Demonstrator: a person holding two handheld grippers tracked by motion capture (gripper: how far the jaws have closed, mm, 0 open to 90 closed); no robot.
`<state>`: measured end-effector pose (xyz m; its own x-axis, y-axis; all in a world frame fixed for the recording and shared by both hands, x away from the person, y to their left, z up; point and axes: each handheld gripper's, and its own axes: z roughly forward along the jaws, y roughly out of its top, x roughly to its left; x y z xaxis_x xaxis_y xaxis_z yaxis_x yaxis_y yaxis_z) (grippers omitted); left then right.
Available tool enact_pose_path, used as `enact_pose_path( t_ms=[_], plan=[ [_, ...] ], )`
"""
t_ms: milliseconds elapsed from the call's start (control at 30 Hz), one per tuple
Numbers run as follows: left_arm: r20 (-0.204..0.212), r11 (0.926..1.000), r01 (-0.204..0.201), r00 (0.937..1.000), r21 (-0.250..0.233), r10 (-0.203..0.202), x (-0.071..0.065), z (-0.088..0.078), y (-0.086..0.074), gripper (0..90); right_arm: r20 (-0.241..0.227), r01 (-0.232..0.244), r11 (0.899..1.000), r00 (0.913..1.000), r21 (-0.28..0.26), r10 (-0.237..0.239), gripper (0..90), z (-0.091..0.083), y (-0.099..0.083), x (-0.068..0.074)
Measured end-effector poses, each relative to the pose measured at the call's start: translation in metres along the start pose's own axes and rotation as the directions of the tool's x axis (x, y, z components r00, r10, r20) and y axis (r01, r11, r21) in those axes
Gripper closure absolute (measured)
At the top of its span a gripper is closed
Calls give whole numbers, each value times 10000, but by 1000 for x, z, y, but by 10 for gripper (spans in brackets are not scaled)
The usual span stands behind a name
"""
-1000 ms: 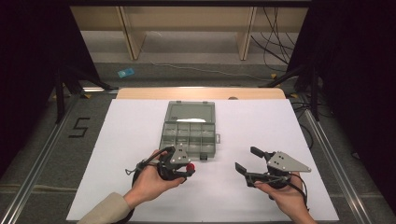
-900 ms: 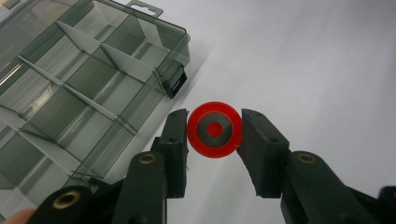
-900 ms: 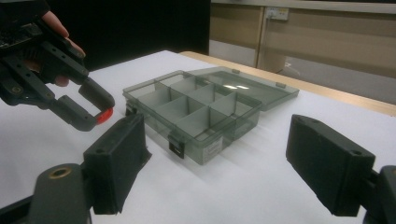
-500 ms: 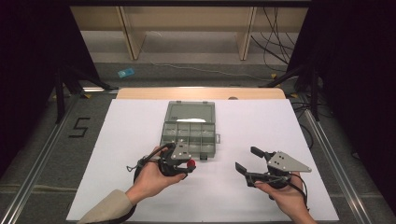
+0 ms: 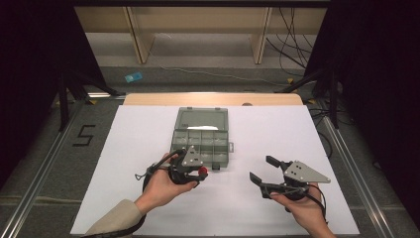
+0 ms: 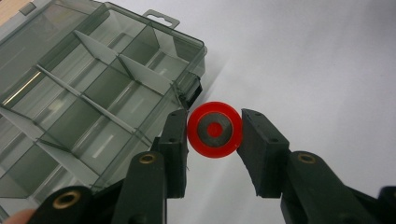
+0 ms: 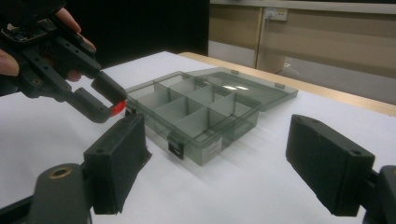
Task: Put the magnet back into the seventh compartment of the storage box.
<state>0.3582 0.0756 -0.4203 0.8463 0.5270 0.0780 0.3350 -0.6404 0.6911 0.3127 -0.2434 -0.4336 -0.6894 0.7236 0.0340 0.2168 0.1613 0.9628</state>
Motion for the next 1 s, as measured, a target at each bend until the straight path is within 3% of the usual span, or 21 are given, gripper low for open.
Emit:
enact_pose_path(
  t_ms=[1000],
  plan=[
    [-340, 9998, 183, 9992, -85, -186, 16, 6, 11, 629, 12, -28, 10000, 10000, -20, 28, 211, 0, 0, 0]
  ],
)
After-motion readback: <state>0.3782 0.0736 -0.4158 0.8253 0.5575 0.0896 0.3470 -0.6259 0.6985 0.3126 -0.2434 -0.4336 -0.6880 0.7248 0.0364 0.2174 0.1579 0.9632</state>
